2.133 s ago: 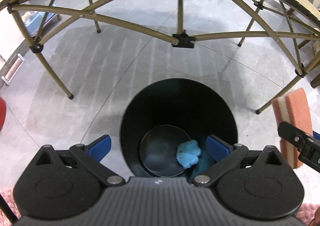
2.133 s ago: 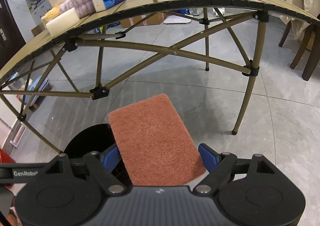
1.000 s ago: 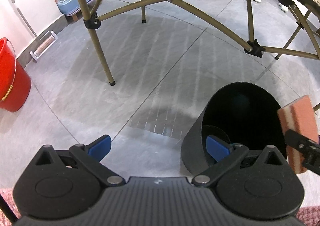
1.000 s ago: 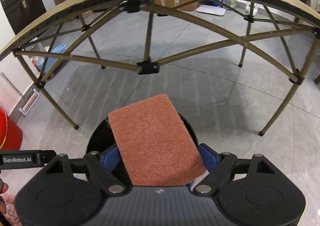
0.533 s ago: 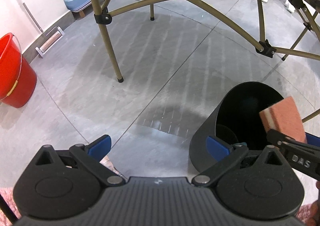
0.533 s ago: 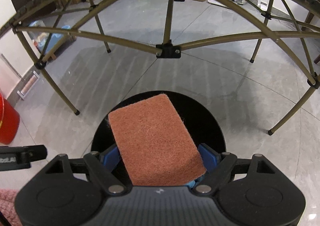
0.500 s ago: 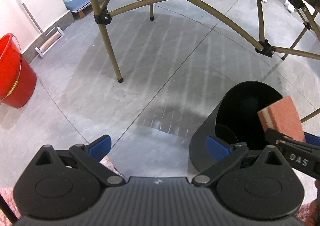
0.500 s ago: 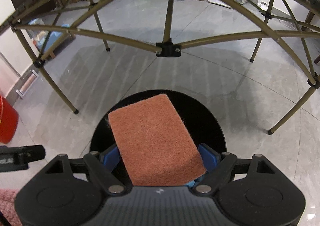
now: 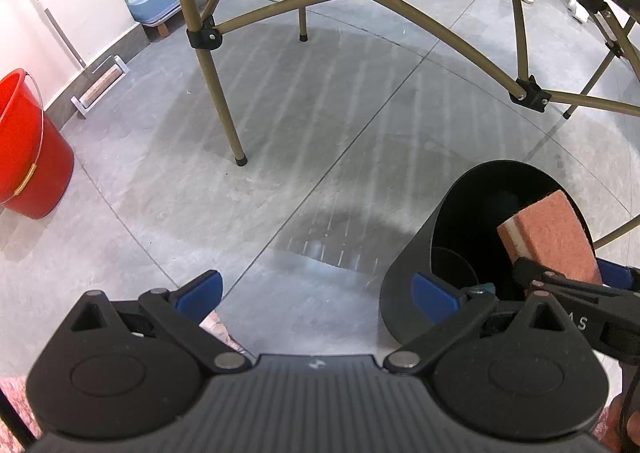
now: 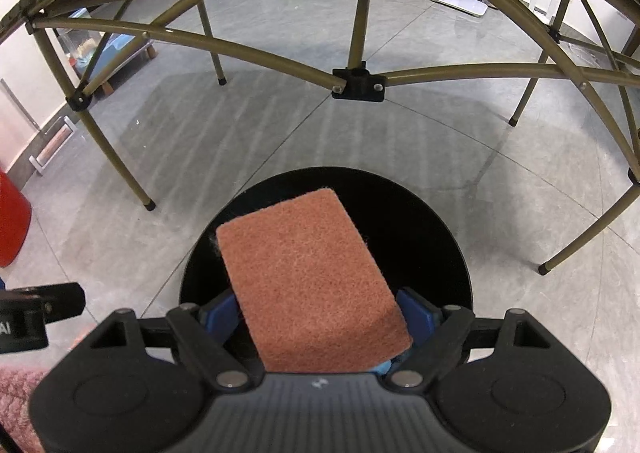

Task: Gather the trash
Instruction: 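Lower the brown pad into the bin with the right tool, then move both tools from the bin toward the items on the table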

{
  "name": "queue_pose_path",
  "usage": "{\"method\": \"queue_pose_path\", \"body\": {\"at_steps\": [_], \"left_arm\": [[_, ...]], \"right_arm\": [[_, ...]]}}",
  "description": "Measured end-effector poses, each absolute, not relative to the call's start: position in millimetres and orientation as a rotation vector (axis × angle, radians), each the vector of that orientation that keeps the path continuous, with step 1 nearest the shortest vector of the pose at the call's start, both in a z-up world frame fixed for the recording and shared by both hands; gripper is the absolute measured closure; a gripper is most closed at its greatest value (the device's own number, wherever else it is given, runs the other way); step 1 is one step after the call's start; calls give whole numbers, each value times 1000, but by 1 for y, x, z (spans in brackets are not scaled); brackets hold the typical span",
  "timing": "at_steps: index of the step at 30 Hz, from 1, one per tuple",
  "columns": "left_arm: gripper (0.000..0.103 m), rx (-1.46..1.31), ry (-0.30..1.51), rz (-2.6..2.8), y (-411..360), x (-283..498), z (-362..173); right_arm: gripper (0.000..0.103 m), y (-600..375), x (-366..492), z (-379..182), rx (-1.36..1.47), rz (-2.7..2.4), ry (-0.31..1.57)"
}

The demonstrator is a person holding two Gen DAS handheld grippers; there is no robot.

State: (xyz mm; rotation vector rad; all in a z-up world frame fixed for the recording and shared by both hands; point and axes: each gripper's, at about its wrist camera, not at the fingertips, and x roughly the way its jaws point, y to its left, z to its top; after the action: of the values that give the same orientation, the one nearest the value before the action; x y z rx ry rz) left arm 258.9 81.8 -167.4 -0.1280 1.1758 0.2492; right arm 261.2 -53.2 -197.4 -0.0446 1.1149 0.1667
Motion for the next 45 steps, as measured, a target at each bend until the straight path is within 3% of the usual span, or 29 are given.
{"method": "queue_pose_path", "body": {"at_steps": [3, 5, 8, 24, 45], "left_arm": [[0, -129, 1176, 247, 82, 259, -167], [0, -128, 1175, 245, 81, 259, -167], [0, -125, 1175, 242, 80, 259, -167], [0, -119, 1099, 255, 75, 258, -152], [0, -140, 719, 204, 40, 249, -73]], "right_arm": [[16, -57, 264, -198, -38, 142, 1119], [6, -60, 265, -198, -32, 125, 1118], [0, -63, 265, -198, -24, 118, 1118], [0, -72, 264, -182, -16, 99, 1064], [0, -116, 241, -84, 26, 85, 629]]}}
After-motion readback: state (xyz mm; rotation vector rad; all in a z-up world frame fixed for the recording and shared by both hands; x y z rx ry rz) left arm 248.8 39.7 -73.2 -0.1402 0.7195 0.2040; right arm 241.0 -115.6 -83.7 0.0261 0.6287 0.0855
